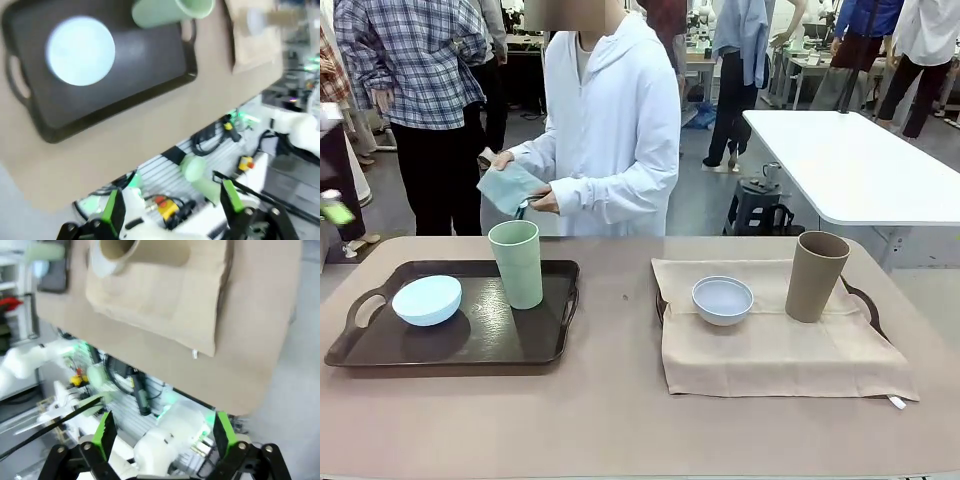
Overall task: Set up a tray with a mat and arrange the tableware.
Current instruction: Pick up the Picnic Bowl and Reusable plastic cup from the Handle tray in front of the human's position and hold them in the air.
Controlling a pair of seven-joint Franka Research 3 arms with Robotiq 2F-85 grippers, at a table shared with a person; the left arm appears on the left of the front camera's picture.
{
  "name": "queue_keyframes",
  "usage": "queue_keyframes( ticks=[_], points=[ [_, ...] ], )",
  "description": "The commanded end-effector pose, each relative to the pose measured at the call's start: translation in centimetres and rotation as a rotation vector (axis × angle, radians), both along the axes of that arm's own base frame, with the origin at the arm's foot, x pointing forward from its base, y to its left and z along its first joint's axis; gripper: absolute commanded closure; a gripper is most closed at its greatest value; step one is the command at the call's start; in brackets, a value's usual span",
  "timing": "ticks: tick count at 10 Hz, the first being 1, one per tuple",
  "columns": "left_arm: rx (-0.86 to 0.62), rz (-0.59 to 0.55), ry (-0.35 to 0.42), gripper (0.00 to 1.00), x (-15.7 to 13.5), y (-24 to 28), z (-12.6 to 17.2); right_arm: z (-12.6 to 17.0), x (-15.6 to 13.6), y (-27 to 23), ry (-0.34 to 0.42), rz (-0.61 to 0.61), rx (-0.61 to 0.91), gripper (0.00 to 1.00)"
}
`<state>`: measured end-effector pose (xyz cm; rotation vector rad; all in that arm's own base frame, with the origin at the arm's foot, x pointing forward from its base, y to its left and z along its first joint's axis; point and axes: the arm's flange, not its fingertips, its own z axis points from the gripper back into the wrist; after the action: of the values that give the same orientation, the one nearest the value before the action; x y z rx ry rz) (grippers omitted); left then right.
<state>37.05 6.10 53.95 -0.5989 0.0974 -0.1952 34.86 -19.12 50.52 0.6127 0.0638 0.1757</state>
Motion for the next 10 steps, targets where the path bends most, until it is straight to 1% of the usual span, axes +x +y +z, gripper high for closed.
queue_keyframes(
  ticks=[1,2,3,4,5,7,8,9,10],
  points=[
    [-0.211,-0.078,0.072,0.0,0.2,3.6,-0.8,-0.5,1.3,-3.2,0.048,-0.01,0.177,0.0],
    [-0.348,-0.063,0.057,0.0,0.0,6.2,-1.4,-0.9,1.0,-4.5,0.051,-0.009,0.249,0.0],
    [-0.482,-0.009,0.022,0.0,0.0,9.6,-2.3,-1.3,0.6,-6.1,0.044,-0.034,0.343,0.0],
    [-0.581,0.063,-0.004,0.0,-0.7,12.2,-3.4,-1.6,0.0,-7.9,0.039,-0.08,0.414,0.0],
    [-0.625,0.128,-0.016,0.0,-1.2,14.2,-4.3,-1.9,-0.3,-9.2,0.03,-0.12,0.477,0.0],
    [-0.704,0.24,-0.041,0.0,-3.0,17.3,-6.0,-2.5,-1.5,-11.7,0.016,-0.237,0.541,0.0],
    [-0.72,0.271,-0.05,0.0,-3.8,18.5,-6.5,-2.6,-2.0,-13.0,0.004,-0.276,0.572,0.0],
    [-0.732,0.301,-0.062,0.0,-4.5,18.9,-6.4,-2.6,-2.7,-13.8,-0.011,-0.305,0.604,0.0],
    [-0.751,0.33,-0.096,0.0,-5.3,19.6,-6.3,-2.7,-3.1,-14.4,-0.004,-0.32,0.62,0.0]
  ],
)
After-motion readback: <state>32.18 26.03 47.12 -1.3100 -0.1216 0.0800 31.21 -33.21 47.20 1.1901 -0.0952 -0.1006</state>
